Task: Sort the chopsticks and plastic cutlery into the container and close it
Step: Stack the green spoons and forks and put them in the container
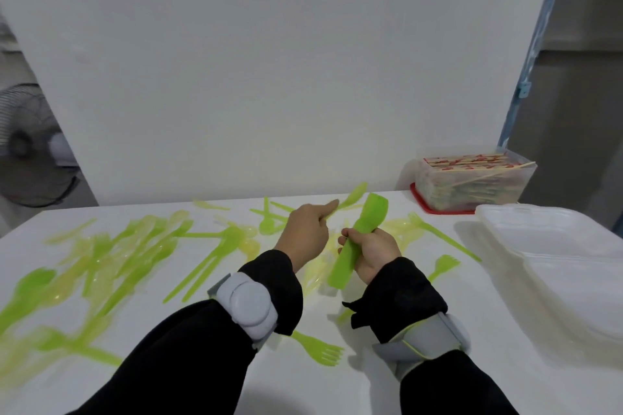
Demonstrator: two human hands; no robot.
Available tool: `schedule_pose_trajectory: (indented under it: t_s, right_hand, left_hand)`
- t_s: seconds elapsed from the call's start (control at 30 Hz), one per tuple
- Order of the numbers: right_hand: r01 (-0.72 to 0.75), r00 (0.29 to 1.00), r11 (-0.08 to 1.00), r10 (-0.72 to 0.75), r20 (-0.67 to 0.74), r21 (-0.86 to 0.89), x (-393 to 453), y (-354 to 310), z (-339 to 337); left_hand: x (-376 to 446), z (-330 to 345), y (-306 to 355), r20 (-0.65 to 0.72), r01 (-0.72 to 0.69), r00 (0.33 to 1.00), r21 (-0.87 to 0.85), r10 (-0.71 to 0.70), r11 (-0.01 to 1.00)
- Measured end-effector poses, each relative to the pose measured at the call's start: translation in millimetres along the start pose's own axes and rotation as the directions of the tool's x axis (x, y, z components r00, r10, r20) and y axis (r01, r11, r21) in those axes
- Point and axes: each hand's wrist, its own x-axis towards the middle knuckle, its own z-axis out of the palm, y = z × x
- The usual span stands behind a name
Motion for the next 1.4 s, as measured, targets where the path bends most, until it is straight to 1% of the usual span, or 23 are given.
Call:
schedule_pose_trajectory:
  t_s: [0.1,0.2,0.27,0.37,0.43,0.47,0.5,0.53,0.57,0.6,0.63,0.67,0.73,0.83,0.9,0.97,1.0,1.13,1.23,1.3,1.33,1.37,1.4]
  right_hand:
    - [-0.008,1.000,1.000,0.008,0.000,0.004,4,2,3]
    - [-0.016,1.000,1.000,0.016,0.006,-0.020,8,4,7]
    - [-0.008,1.000,0.999,0.007,-0.005,-0.049,12,5,7]
    - [-0.008,0.999,0.996,0.005,-0.039,-0.088,24,5,8]
    - [-0.028,0.999,0.995,0.024,-0.042,-0.099,29,4,6]
    - [-0.041,0.999,0.993,0.037,-0.038,-0.107,32,3,5]
    - [-0.052,0.998,0.993,0.049,-0.029,-0.103,35,3,3]
    - [-0.051,0.999,0.994,0.049,-0.019,-0.101,33,2,3]
    - [-0.051,0.999,0.995,0.050,-0.013,-0.090,37,3,2]
    - [-0.054,0.999,0.995,0.054,-0.010,-0.082,40,3,2]
    - [-0.059,0.998,0.996,0.058,-0.008,-0.068,44,3,2]
    - [-0.067,0.998,0.996,0.066,-0.005,-0.067,46,4,3]
    - [-0.073,0.997,0.995,0.073,-0.007,-0.069,50,6,3]
    - [-0.079,0.997,0.996,0.079,0.005,-0.048,53,10,3]
    - [-0.080,0.997,0.996,0.080,0.010,-0.039,52,11,2]
    - [-0.073,0.997,0.997,0.073,0.006,-0.028,50,10,0]
    - [-0.070,0.998,0.997,0.070,0.004,-0.017,48,9,-2]
    - [-0.069,0.998,0.997,0.069,0.003,0.019,40,6,-4]
    - [-0.064,0.998,0.998,0.064,-0.010,0.027,35,6,-5]
    - [-0.057,0.998,0.998,0.058,-0.013,0.017,31,7,-5]
    - [-0.058,0.998,0.998,0.058,-0.018,0.012,33,9,-5]
    - [-0.049,0.999,0.999,0.049,-0.021,-0.002,26,9,-3]
    - [-0.043,0.999,0.999,0.043,-0.029,-0.006,27,10,-3]
  left_hand:
    - [-5,9,-3,0.121,0.017,0.993,-0.027,-0.014,0.999]
    - [-3,14,-6,0.194,0.022,0.981,-0.094,-0.003,0.995]
    - [-2,16,-8,0.222,0.036,0.975,-0.168,0.003,0.985]
    - [8,12,-11,0.276,0.102,0.961,-0.286,-0.020,0.953]
    - [20,5,-16,0.280,0.057,0.960,-0.280,0.025,0.958]
    - [31,1,-22,0.263,0.028,0.965,-0.195,0.024,0.980]
    - [41,-3,-32,0.235,0.010,0.972,-0.052,0.003,0.999]
    - [49,-9,-44,0.221,-0.009,0.975,0.134,-0.021,0.991]
    - [62,-12,-57,0.237,-0.025,0.970,0.315,-0.053,0.949]
    - [73,-15,-68,0.268,-0.049,0.959,0.474,-0.091,0.879]
    - [84,-15,-78,0.305,-0.077,0.943,0.586,-0.131,0.807]
    - [92,-15,-85,0.337,-0.097,0.926,0.651,-0.172,0.753]
    - [106,-9,-95,0.377,-0.121,0.899,0.703,-0.223,0.700]
    - [123,3,-107,0.388,-0.149,0.894,0.729,-0.224,0.668]
    - [126,6,-112,0.367,-0.159,0.910,0.738,-0.192,0.656]
    - [123,7,-113,0.346,-0.191,0.930,0.745,-0.125,0.639]
    - [120,7,-114,0.340,-0.196,0.935,0.735,-0.103,0.650]
    - [104,8,-119,0.331,-0.186,0.943,0.611,-0.035,0.770]
    - [91,8,-112,0.318,-0.235,0.947,0.592,0.045,0.771]
    - [82,6,-101,0.247,-0.221,0.965,0.579,0.089,0.785]
    - [80,5,-96,0.195,-0.194,0.976,0.551,0.101,0.812]
    - [74,-3,-87,0.128,-0.155,0.986,0.492,0.105,0.857]
    - [72,-6,-79,0.074,-0.105,0.994,0.380,0.083,0.919]
